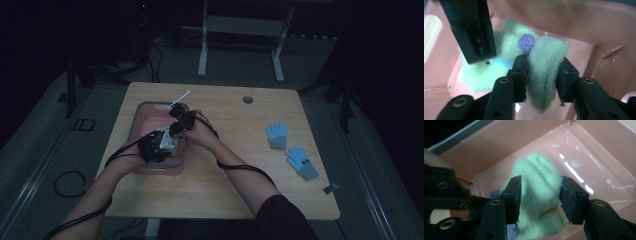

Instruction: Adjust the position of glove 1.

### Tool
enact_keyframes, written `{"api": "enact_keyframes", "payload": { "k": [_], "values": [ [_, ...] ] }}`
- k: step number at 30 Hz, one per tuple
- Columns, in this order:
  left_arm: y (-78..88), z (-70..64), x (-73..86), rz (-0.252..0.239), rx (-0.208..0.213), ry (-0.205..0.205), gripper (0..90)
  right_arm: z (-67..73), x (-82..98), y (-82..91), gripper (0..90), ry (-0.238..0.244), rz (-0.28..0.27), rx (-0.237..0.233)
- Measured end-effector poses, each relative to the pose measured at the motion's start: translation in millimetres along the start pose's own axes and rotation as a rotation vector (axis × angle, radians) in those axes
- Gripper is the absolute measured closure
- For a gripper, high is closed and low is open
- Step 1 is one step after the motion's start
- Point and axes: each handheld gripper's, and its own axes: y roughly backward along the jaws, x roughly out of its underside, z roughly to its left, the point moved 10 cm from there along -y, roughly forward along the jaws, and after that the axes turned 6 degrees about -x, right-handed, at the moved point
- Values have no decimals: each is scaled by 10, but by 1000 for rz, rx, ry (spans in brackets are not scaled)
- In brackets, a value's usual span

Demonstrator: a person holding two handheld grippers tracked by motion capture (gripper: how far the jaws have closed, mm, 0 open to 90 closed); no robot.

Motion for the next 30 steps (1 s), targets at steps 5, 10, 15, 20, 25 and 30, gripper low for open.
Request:
{"api": "enact_keyframes", "payload": {
  "k": [5,10,15,20,25,30],
  "values": [
    [20,-5,-32,-6,10,23,562,-31,20,132,501,-4,-25,2],
    [95,-39,-83,-27,12,48,515,-5,-10,317,493,-2,-71,-3],
    [181,-84,-119,-41,15,93,426,45,1,509,493,18,-107,-3],
    [244,-70,-166,-58,14,167,399,79,64,705,494,34,-136,0],
    [306,-58,-217,-88,15,199,395,102,167,845,494,51,-145,5],
    [421,-85,-365,-138,23,223,395,80,328,956,493,55,-148,11]
  ]
}}
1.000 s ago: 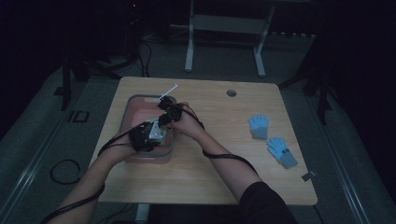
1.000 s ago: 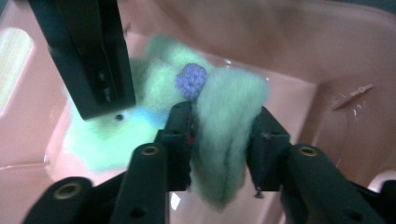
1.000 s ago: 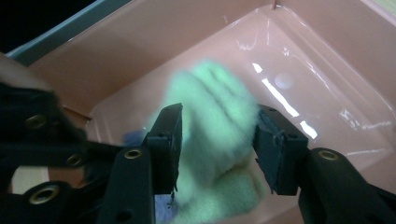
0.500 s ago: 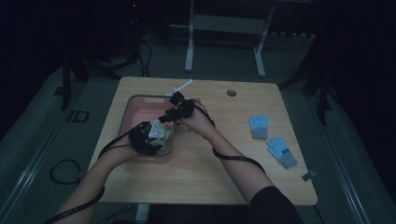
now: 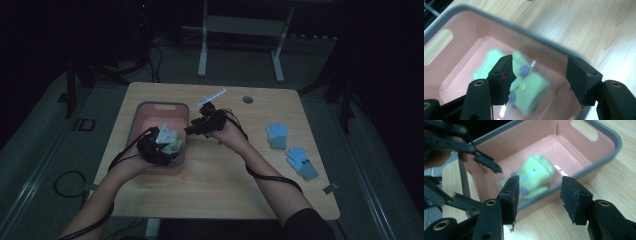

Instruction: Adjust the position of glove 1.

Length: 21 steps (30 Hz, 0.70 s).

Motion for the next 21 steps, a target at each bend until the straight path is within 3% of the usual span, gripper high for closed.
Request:
{"api": "enact_keyframes", "payload": {
  "k": [5,11,21],
  "values": [
    [39,-197,-190,-52,82,-2,342,-44,204,135,482,-8,-11,6],
    [-38,-402,-270,-51,153,-21,144,-93,398,278,426,-11,-15,25],
    [-192,-735,-411,-41,200,-48,45,-244,705,515,212,-54,-58,36]
  ]
}}
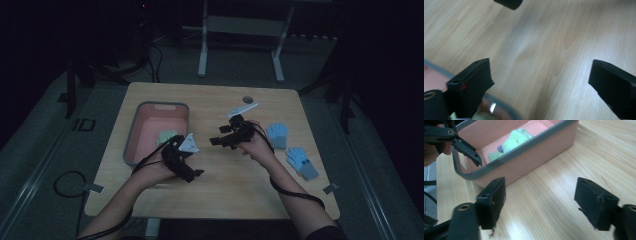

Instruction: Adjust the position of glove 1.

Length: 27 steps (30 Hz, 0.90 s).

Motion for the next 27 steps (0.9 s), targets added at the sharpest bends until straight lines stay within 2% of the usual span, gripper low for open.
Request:
{"api": "enact_keyframes", "payload": {
  "k": [1,4,8,13,17,18,23,27],
  "values": [
    [-27,-33,-13,-2,-5,-7,33,-15,26,24,200,1,-4,3],
    [-101,-148,-13,18,31,-33,18,-76,117,97,195,5,-2,31],
    [-178,-242,-28,8,52,-34,18,-138,229,184,176,17,-5,61],
    [-274,-330,-42,-5,46,-65,19,-203,382,268,185,48,-4,102],
    [-381,-437,-17,12,69,-91,19,-196,489,291,193,59,1,74],
    [-411,-463,-8,17,73,-96,19,-202,556,310,189,80,8,89],
    [-547,-558,37,28,97,-103,19,-211,674,393,180,74,-4,103],
    [-652,-613,103,31,106,-99,19,-245,831,467,144,27,30,121]
  ]
}}
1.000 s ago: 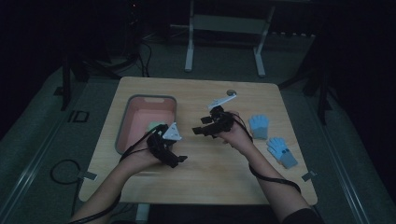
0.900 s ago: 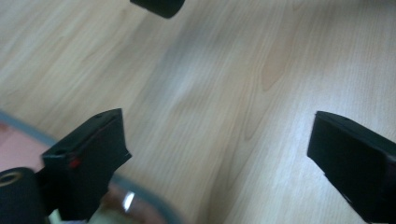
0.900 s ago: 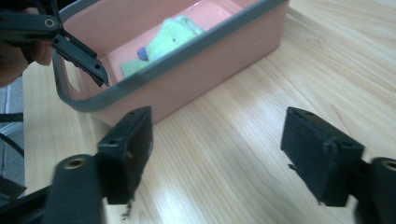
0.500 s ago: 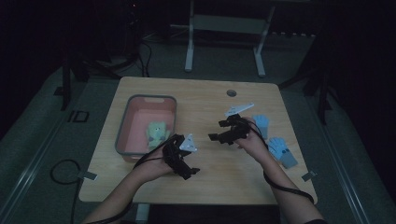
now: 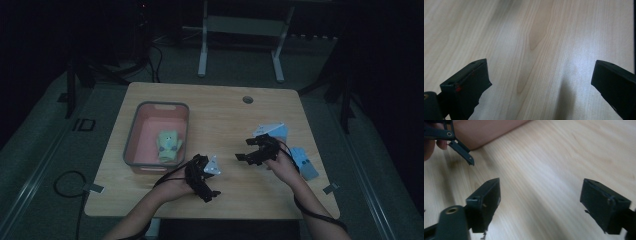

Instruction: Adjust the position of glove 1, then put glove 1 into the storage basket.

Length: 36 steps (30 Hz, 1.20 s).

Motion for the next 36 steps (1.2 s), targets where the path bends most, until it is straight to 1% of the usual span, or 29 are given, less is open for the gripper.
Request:
{"api": "enact_keyframes", "payload": {
  "k": [1,2,3,5,7,8,10,12,13,15,16,18,20,21,22,24,26,27,29,35,36],
  "values": [
    [-28,-10,16,-2,2,6,19,-10,30,24,141,-18,-11,3],
    [-49,-21,25,-7,6,16,19,-26,43,45,141,-49,-26,14],
    [-75,-31,45,-7,15,21,19,-38,54,60,140,-66,-34,23],
    [-132,-56,87,-2,23,30,19,-57,84,105,123,-64,-53,45],
    [-175,-76,118,-1,21,30,19,-55,127,143,123,-68,-54,39],
    [-189,-80,129,-1,19,30,19,-58,146,158,124,-66,-56,50],
    [-205,-80,140,-10,7,31,19,-54,197,191,153,-46,-45,61],
    [-206,-57,145,-23,-15,31,19,-64,237,229,191,-31,-48,80],
    [-204,-45,148,-26,-25,33,19,-76,259,251,216,-34,-49,86],
    [-185,-34,141,-40,-39,35,19,-118,287,312,257,-42,-69,104],
    [-176,-31,134,-51,-44,43,19,-130,303,344,278,-51,-77,101],
    [-164,-42,127,-63,-43,57,19,-175,326,415,288,-56,-97,122],
    [-159,-46,128,-70,-54,61,19,-209,339,488,295,-59,-125,140],
    [-154,-46,125,-78,-60,70,19,-225,343,521,314,-63,-141,146],
    [-147,-41,120,-90,-69,81,19,-238,356,541,314,-67,-143,148],
    [-130,-24,125,-105,-86,96,19,-268,392,567,318,-59,-131,170],
    [-130,-24,125,-105,-86,96,19,-282,407,575,321,-58,-130,178],
    [-104,-16,144,-120,-93,114,19,-314,450,568,328,-56,-112,191],
    [-108,-13,164,-113,-96,113,19,-334,476,564,329,-50,-95,208],
    [-104,-19,171,-116,-92,114,19,-381,487,622,357,-59,-98,218],
    [-104,-19,176,-115,-95,109,19,-430,493,677,360,-66,-107,231]
  ]
}}
